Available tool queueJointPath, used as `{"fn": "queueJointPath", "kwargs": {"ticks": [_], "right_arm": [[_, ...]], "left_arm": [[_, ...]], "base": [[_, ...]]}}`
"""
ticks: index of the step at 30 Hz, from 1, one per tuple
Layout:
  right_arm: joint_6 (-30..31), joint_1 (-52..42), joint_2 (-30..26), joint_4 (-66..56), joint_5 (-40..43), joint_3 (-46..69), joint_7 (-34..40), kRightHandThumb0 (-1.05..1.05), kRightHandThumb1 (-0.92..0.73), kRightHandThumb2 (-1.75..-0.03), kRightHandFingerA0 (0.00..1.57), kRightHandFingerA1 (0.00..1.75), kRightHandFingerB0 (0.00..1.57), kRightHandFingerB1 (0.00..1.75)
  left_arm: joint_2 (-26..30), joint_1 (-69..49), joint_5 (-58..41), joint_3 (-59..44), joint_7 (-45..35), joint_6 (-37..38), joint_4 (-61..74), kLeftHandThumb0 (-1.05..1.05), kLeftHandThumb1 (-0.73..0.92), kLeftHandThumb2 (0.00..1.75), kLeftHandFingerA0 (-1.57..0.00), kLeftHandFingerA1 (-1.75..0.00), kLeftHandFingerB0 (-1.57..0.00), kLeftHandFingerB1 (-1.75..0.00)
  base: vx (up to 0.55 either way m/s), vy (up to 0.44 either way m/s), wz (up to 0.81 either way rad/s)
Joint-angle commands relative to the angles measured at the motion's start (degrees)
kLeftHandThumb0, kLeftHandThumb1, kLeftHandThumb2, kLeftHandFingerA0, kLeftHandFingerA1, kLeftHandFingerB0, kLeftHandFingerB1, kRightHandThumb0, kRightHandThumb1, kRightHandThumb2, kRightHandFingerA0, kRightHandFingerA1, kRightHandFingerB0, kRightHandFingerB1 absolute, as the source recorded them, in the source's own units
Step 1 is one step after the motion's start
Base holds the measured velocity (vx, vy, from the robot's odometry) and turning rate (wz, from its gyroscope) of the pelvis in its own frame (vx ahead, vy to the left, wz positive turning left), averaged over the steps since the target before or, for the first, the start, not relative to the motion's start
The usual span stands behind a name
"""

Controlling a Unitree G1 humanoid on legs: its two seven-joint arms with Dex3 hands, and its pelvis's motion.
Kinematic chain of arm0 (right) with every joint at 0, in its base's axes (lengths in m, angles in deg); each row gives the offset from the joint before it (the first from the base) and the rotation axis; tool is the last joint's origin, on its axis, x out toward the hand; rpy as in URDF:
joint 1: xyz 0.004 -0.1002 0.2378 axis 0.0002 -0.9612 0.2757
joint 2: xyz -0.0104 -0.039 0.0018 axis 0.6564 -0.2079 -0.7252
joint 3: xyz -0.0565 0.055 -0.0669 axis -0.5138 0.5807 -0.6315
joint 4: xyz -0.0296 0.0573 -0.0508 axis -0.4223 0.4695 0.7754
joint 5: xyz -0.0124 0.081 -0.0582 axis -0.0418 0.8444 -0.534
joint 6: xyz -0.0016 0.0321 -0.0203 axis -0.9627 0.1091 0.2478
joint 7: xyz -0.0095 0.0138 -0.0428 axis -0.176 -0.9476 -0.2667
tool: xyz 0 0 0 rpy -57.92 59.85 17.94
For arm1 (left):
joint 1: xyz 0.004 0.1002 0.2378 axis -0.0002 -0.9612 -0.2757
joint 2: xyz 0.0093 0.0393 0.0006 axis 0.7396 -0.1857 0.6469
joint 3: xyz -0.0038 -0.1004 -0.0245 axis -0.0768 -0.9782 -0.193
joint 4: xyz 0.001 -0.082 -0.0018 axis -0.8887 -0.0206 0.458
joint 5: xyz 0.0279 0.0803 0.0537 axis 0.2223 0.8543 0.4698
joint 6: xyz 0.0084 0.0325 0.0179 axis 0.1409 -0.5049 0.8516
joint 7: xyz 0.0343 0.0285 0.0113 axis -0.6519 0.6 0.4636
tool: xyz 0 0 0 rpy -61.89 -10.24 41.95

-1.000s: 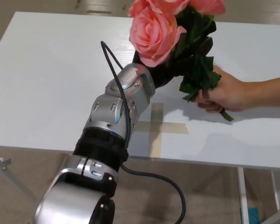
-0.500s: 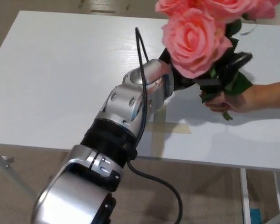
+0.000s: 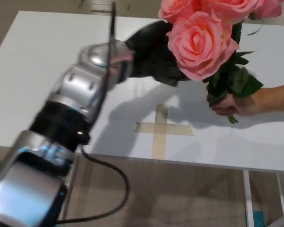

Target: Use the left hand to pick up the rose and passes it to a human.

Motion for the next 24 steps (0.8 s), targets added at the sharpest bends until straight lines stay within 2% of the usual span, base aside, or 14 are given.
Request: {"fn": "queueJointPath", "kwargs": {"ticks": [1,5,7,10,11,12,13,14,17,18,19,21,24], "right_arm": [[0.55,-1.43,-0.41,0.73,-0.5,0.14,-0.37,-0.37,-0.74,-0.62,0.57,0.4,0.43,0.35],[0.55,-1.47,-0.46,0.75,-0.57,0.06,-0.39,-0.37,-0.74,-0.62,0.57,0.4,0.43,0.35],[0.44,-1.53,-0.77,0.82,-0.52,0.17,-0.42,-0.37,-0.74,-0.62,0.57,0.4,0.43,0.35],[0.31,-1.72,-1.01,0.82,-0.64,0.04,-0.53,-0.37,-0.74,-0.62,0.57,0.4,0.43,0.35],[0.12,-2.46,-1.08,0.79,-0.81,-0.19,-0.6,-0.37,-0.75,-0.62,0.57,0.4,0.43,0.35],[-0.16,-3.57,-1.2,0.73,-1.06,-0.53,-0.7,-0.37,-0.75,-0.62,0.57,0.4,0.43,0.35],[-0.16,-3.59,-1.2,0.71,-1.05,-0.55,-0.7,-0.37,-0.75,-0.62,0.57,0.4,0.43,0.35],[-0.12,-3.85,-1.18,0.71,-1.13,-0.68,-0.45,-0.37,-0.74,-0.63,0.57,0.4,0.43,0.35],[-0.1,-3.91,-1.19,0.66,-1.06,-0.78,-0.41,-0.37,-0.74,-0.63,0.57,0.4,0.43,0.35],[-0.13,-5.33,-1.56,0.71,-1.15,-0.88,0.03,-0.36,-0.76,-0.63,0.59,0.4,0.44,0.35],[-0.05,-5.49,-1.55,0.74,-1.07,-0.79,0.27,-0.36,-0.76,-0.63,0.59,0.4,0.45,0.35],[-0.04,-5.91,-1.78,0.64,-0.67,-0.43,0.28,-0.36,-0.75,-0.63,0.59,0.41,0.45,0.35],[0.0,-5.95,-1.76,0.56,-0.59,-0.36,0.31,-0.36,-0.75,-0.63,0.59,0.41,0.45,0.35]], "left_arm": [[9.99,-2.07,3.7,1.15,-12.96,-2.27,4.98,-0.75,0.45,0.55,0.0,0.0,0.0,0.0],[11.1,-2.33,3.61,1.19,-13.63,-3.31,6.04,-0.75,0.45,0.55,0.0,0.0,0.0,0.0],[17.04,-4.35,5.07,0.39,-16.44,0.31,7.29,-0.72,0.43,0.54,0.0,0.0,0.0,0.0],[20.41,-7.25,4.75,-1.4,-17.44,1.56,10.06,-0.72,0.42,0.54,0.0,0.0,0.0,-0.01],[22.49,-11.24,4.27,-2.9,-16.93,2.26,13.8,-0.57,0.35,0.74,0.0,-0.09,0.0,-0.13],[25.53,-17.19,3.6,-5.18,-16.15,3.32,19.3,-0.57,0.35,0.74,0.0,-0.09,0.0,-0.13],[25.55,-17.46,3.69,-5.4,-16.18,3.14,19.74,-0.57,0.35,0.74,0.0,-0.09,0.0,-0.13],[26.98,-22.65,1.81,-8.75,-15.91,4.1,23.21,-0.58,0.39,0.53,0.0,-0.2,-0.02,-0.25],[26.93,-24.11,2.05,-10.04,-16.0,3.63,24.92,-0.58,0.39,0.53,0.0,-0.2,-0.02,-0.25],[28.03,-34.0,-2.44,-16.25,-15.94,3.27,31.67,-0.52,0.35,0.65,-0.06,-0.25,-0.1,-0.34],[28.29,-38.18,-3.95,-19.32,-16.14,4.02,34.29,-0.27,0.15,0.77,-0.01,-0.49,0.0,-0.46],[27.77,-45.47,-5.68,-24.34,-16.84,6.21,38.84,-0.27,0.18,0.78,0.0,-0.49,0.0,-0.45],[27.19,-47.48,-5.62,-26.16,-17.23,6.21,40.67,-0.27,0.18,0.78,0.0,-0.49,0.0,-0.45]], "base": [[0.0,0.0,0.0],[0.0,0.0,0.0],[0.0,0.0,0.0],[0.0,0.0,0.0],[0.0,0.0,0.0],[0.0,0.0,0.0],[0.0,0.0,0.0],[0.0,0.0,0.0],[0.0,0.0,0.0],[0.0,0.0,0.0],[0.0,0.0,0.0],[0.0,0.0,0.0],[0.0,0.0,0.0]]}}
